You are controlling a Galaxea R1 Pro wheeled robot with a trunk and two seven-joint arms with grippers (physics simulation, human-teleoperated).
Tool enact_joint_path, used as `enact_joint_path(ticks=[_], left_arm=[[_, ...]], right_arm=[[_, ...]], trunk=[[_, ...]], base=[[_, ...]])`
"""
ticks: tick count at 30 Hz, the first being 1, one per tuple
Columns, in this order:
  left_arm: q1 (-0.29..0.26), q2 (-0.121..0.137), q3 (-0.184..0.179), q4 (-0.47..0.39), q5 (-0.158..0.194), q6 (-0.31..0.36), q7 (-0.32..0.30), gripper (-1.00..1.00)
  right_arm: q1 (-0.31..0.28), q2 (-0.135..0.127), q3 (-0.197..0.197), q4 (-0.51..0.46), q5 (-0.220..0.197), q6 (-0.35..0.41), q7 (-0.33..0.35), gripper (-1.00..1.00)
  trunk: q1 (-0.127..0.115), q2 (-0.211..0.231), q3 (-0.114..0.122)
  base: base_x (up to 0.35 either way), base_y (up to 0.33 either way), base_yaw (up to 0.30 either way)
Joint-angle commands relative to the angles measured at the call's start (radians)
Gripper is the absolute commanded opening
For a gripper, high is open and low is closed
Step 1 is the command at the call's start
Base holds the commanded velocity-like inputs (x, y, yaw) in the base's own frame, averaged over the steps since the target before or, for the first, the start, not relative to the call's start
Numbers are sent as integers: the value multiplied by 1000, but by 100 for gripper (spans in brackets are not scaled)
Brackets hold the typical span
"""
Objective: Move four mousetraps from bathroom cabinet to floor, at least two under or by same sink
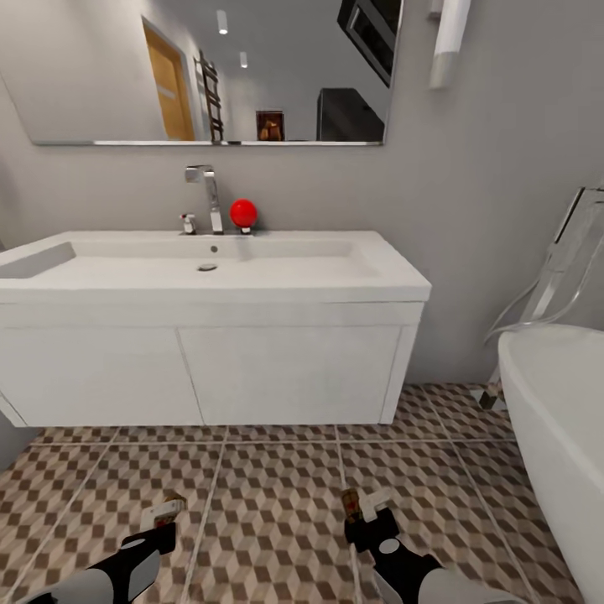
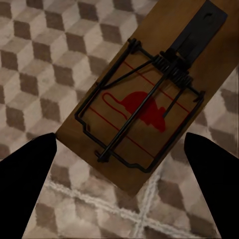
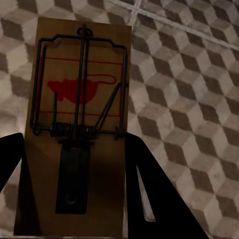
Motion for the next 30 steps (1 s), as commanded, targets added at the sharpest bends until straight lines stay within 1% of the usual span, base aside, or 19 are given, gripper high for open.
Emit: enact_joint_path(ticks=[1,7,12,30], left_arm=[[0,1,-9,-2,7,-1,2,-100],[0,3,-9,2,8,-1,-6,-100],[0,3,-9,2,9,-2,-6,-100],[0,5,-7,6,14,-5,1,-100]], right_arm=[[0,1,5,1,1,-2,-6,-100],[0,1,6,2,1,-2,-6,-100],[0,1,6,2,2,-2,-6,-100],[1,9,7,6,1,2,-18,-100]], trunk=[[4,-8,-4],[27,-50,-23],[29,-51,-42],[37,-55,-112]], base=[[218,-117,-1],[266,-138,0],[154,-82,0],[3,-2,0]])
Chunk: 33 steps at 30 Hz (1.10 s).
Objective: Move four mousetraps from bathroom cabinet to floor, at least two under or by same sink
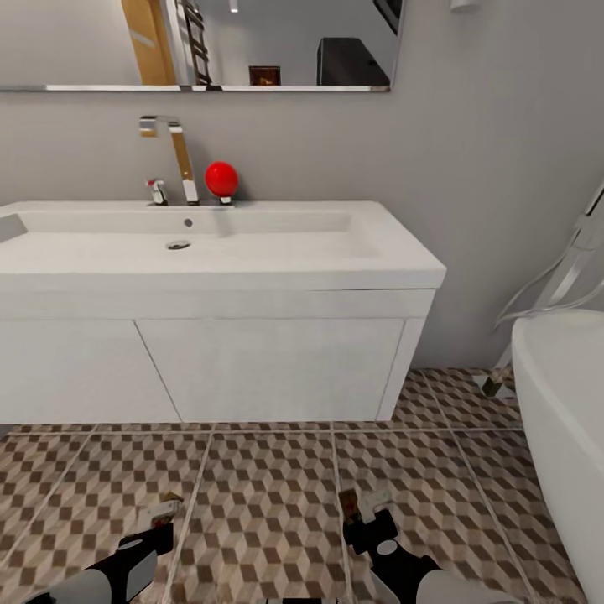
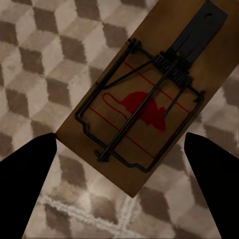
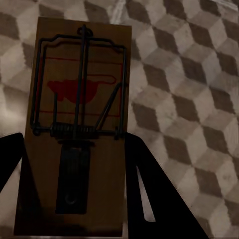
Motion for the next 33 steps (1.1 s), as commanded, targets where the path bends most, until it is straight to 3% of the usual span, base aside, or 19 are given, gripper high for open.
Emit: enact_joint_path(ticks=[1,6,33], left_arm=[[0,1,-8,-3,7,-1,7,-100],[0,3,-8,-2,8,-2,9,-100],[0,13,-9,2,4,-1,5,-100]], right_arm=[[-1,0,5,1,1,-2,-7,-100],[-1,0,5,0,0,-3,-8,-100],[-1,0,5,-2,1,-3,-7,-100]], trunk=[[0,-1,-5],[2,-2,-24],[2,-2,-24]], base=[[0,0,0],[0,0,0],[1,0,0]])
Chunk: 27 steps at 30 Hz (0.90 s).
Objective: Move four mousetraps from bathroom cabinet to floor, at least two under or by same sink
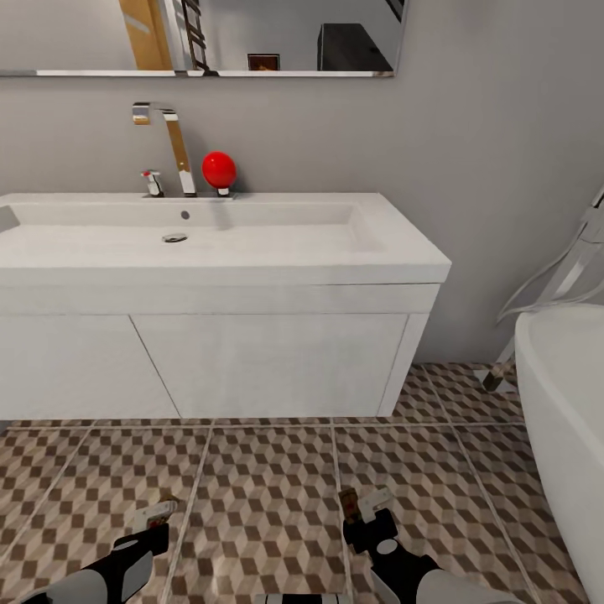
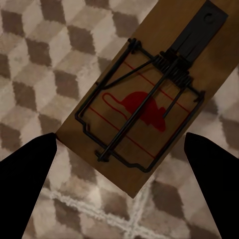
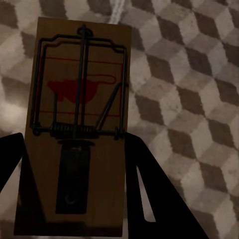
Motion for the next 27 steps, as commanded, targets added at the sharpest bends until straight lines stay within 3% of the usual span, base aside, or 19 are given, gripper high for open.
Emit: enact_joint_path(ticks=[1,5,8,12,14,16,19,20,23,27], left_arm=[[0,1,-8,-3,8,-1,8,-100],[0,-2,-6,-8,9,-1,11,-100],[0,-7,-6,-17,5,0,12,-100],[-11,-23,-6,-26,4,9,12,-100],[-40,-30,-5,-28,6,26,13,-100],[-96,-34,-4,-29,8,102,14,-100],[-186,-35,-4,-30,9,287,14,-100],[-205,-35,-4,-30,9,314,15,-100],[-263,-40,-4,-30,9,355,43,-100],[-286,-36,-2,-28,9,350,65,-100]], right_arm=[[-2,1,5,0,1,1,-8,-100],[-9,19,2,-3,-2,14,-50,-100],[-21,27,1,-6,-10,70,-142,-100],[-66,30,1,-26,-77,227,-182,-100],[-111,30,1,-45,-133,296,-189,-100],[-178,30,1,-57,-197,350,-195,-100],[-244,30,1,-63,-232,462,-196,-100],[-251,30,1,-64,-235,477,-196,-100],[-283,30,1,-66,-239,504,-192,-100],[-295,30,1,-56,-240,507,-182,-100]], trunk=[[0,0,-1],[0,0,-1],[0,0,-1],[0,0,-1],[0,0,-1],[0,0,-1],[0,0,-1],[0,0,-1],[0,0,-1],[0,0,-1]], base=[[87,53,0],[122,87,0],[37,27,0],[8,6,0],[2,2,0],[1,0,0],[0,0,0],[0,0,0],[0,0,0],[0,0,0]])
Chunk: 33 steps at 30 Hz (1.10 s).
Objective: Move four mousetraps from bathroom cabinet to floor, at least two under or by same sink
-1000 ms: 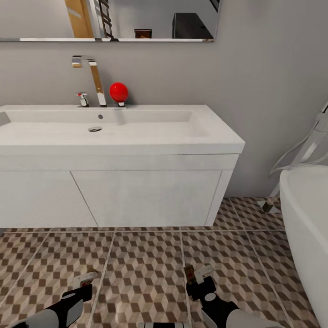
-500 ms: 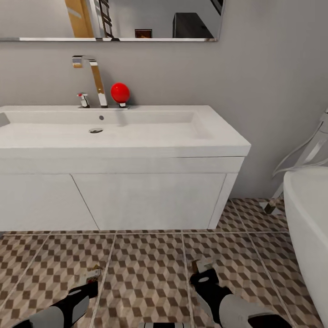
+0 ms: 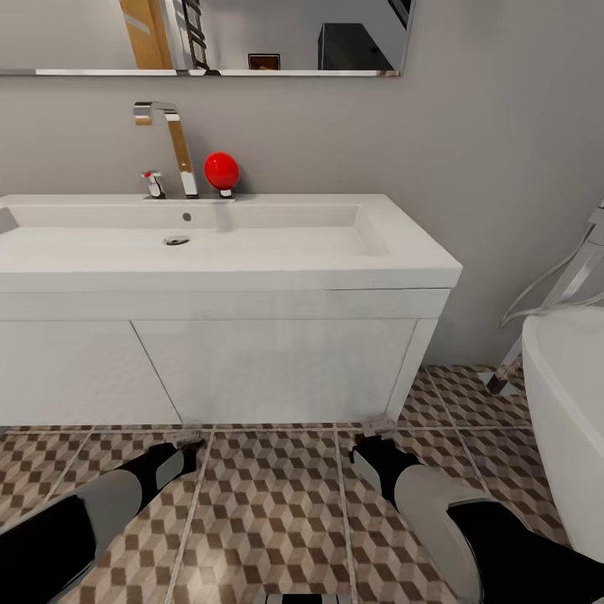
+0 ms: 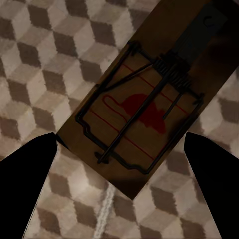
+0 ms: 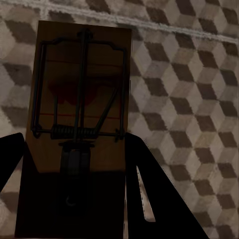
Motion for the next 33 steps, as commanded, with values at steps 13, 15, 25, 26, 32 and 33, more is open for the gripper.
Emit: enact_joint_path(ticks=[13,15,25,26,32,33], left_arm=[[-2,5,-6,-6,8,0,5,-100],[-2,5,-6,-6,8,0,5,-100],[-2,3,-6,-6,8,-1,5,-100],[-2,2,-6,-6,8,-1,5,-100],[-2,-3,-6,-6,8,-1,6,-100],[-2,-4,-6,-6,8,-1,6,-100]], right_arm=[[5,0,5,1,6,3,72,-100],[7,0,6,1,6,3,85,-100],[7,0,6,-2,7,2,133,-100],[7,0,6,-2,7,2,133,-100],[7,0,6,-5,7,0,135,-100],[7,0,6,-5,7,0,135,-100]], trunk=[[0,0,-1],[0,0,-1],[0,0,-1],[0,0,-2],[0,0,-2],[0,0,-2]], base=[[0,29,0],[-51,244,0],[-21,53,21],[0,1,174],[0,0,65],[0,0,5]])
